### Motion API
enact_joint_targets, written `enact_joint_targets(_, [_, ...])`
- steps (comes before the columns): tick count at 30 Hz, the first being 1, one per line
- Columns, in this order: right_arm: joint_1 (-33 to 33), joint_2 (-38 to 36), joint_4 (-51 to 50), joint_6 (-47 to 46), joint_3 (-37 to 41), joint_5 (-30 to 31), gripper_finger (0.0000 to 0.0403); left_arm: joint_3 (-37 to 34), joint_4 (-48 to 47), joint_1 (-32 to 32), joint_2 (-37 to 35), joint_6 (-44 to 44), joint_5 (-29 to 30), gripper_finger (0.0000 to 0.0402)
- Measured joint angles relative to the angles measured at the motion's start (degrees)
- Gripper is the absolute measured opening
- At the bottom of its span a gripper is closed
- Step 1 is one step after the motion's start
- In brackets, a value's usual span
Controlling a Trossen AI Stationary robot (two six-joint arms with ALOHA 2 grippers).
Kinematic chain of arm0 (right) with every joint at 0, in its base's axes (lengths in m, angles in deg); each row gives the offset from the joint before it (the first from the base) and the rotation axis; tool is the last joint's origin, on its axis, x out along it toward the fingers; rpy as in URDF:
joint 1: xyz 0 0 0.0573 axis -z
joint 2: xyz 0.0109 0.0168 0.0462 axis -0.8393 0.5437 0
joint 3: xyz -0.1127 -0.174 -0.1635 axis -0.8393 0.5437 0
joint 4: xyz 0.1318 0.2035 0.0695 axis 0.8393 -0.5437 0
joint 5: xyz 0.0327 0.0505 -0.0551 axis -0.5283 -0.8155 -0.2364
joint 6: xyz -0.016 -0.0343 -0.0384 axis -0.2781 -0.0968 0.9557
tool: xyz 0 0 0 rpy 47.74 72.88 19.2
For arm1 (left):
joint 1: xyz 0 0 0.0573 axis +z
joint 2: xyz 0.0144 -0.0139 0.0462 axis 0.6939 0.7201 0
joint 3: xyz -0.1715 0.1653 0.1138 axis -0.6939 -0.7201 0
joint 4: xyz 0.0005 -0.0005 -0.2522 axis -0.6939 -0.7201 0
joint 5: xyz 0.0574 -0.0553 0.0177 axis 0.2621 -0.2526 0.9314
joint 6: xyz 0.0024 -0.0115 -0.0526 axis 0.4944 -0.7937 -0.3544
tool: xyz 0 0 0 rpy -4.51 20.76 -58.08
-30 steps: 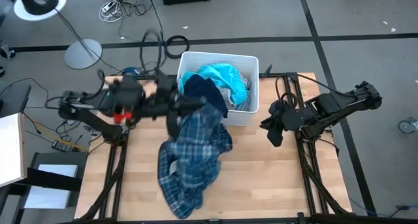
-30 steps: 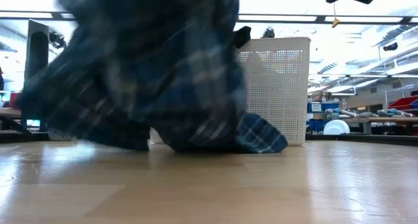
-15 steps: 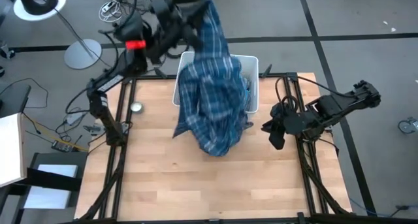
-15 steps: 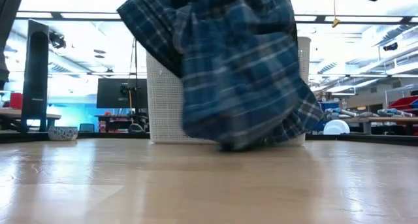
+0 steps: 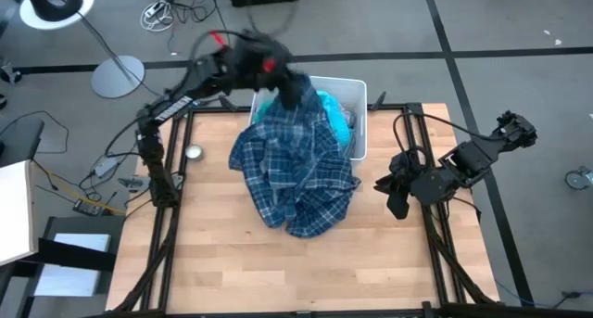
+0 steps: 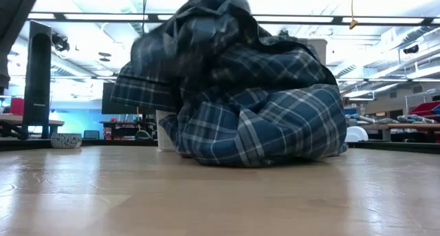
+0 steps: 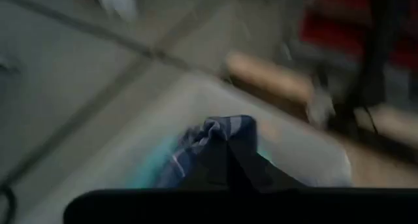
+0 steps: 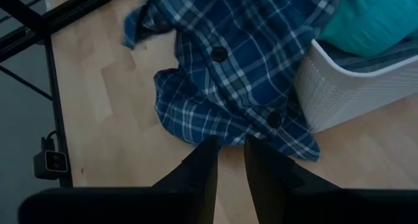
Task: Sort clothes
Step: Put the dark blue long sleeve into the white bin
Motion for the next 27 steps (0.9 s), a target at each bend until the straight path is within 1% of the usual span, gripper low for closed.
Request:
enact_joint_targets(3, [-0.15,0.14,0.02,-0.04,0.00,0.33,0.0078,0.00,-6.20,-1.43,4.04,-0.19,-4.80,0.0000])
enact_joint_targets(6, [-0.15,0.23,0.03,-0.12,0.00,0.33,0.0078,-0.02,-10.55,-2.81,9.02,-0.58,-5.28,0.0002])
enact_joint_targets(9, [-0.15,0.39,0.12,-0.63,0.00,0.32,0.0078,-0.02,-12.36,-3.23,13.33,-1.22,-5.24,0.0012])
enact_joint_targets(12, [-0.15,0.39,0.31,-1.14,0.02,0.42,0.0078,0.00,-13.99,-2.97,17.31,-4.39,-5.22,0.0032])
enact_joint_targets(16, [-0.15,0.39,0.46,-1.26,0.02,1.71,0.0078,-0.02,-16.59,-2.30,21.24,-6.23,-6.69,0.0072])
enact_joint_targets(19, [-0.12,0.39,0.48,-1.26,0.02,2.02,0.0078,-0.02,-16.98,-1.77,21.91,-6.22,-9.80,0.0103])
enact_joint_targets(22, [-0.11,0.39,0.63,-1.20,0.15,2.06,0.0078,0.59,-16.97,-1.53,21.39,-6.01,-13.62,0.0125])
enact_joint_targets(25, [-0.11,0.39,0.54,-3.53,1.66,2.99,0.0078,3.08,-17.20,-1.80,18.87,-5.89,-14.20,0.0133])
enact_joint_targets(27, [-0.15,0.39,0.81,-6.45,3.54,3.07,0.0080,3.72,-16.16,-2.04,15.60,-5.78,-13.67,0.0135])
